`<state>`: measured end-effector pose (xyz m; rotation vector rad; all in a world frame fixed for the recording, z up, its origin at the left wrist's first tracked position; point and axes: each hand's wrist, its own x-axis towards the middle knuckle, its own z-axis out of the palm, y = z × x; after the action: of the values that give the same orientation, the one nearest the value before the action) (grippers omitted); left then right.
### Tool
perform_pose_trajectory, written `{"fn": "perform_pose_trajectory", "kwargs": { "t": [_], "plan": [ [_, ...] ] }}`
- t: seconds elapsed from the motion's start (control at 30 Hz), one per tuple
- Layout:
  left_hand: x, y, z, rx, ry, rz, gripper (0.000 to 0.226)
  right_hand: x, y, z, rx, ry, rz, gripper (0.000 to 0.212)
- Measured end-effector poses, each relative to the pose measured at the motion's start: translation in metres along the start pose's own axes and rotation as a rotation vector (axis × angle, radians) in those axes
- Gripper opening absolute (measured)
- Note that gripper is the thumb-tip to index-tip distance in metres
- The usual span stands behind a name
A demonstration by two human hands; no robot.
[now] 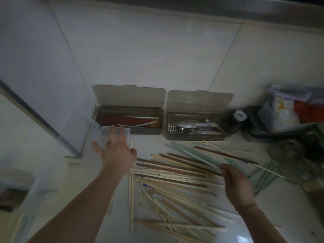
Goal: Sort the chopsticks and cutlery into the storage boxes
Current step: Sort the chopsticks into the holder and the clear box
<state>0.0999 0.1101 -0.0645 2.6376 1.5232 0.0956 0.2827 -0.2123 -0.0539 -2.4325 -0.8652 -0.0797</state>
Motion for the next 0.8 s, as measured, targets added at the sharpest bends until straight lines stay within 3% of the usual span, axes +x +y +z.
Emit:
{"fn": "perform_pose_trajectory", "kwargs": {
  "t": [0.1,0.3,0.4,0.5,0.63,0.73,0.8],
  "plan": [
    [0.0,0.0,-0.001,-0.01,-0.005,-0.004,0.09,0.041,-0.048,0.017,0.08,0.018,-0.055,0.012],
    [-0.001,-0.003,0.001,-0.012,-0.026,0.007,0.089,0.126,-0.147,0.059,-0.118,0.055,-0.169,0.011],
    [-0.001,-0.003,0.0,-0.036,-0.041,0.01,0.089,0.152,-0.181,0.086,-0.252,-0.096,-0.21,0.019],
    [-0.003,-0.003,-0.001,-0.048,-0.028,0.015,0.09,0.167,-0.193,0.11,-0.321,-0.266,-0.263,0.022],
    [-0.004,-0.002,-0.001,-0.054,-0.037,0.012,0.09,0.171,-0.191,0.131,-0.414,-0.361,-0.293,0.025],
    [-0.004,-0.002,-0.001,-0.064,-0.032,0.007,0.09,0.169,-0.18,0.131,-0.342,-0.32,-0.285,0.026],
    [-0.005,-0.002,0.0,-0.066,-0.024,0.009,0.09,0.162,-0.168,0.123,-0.242,-0.209,-0.288,0.022]
  ]
}}
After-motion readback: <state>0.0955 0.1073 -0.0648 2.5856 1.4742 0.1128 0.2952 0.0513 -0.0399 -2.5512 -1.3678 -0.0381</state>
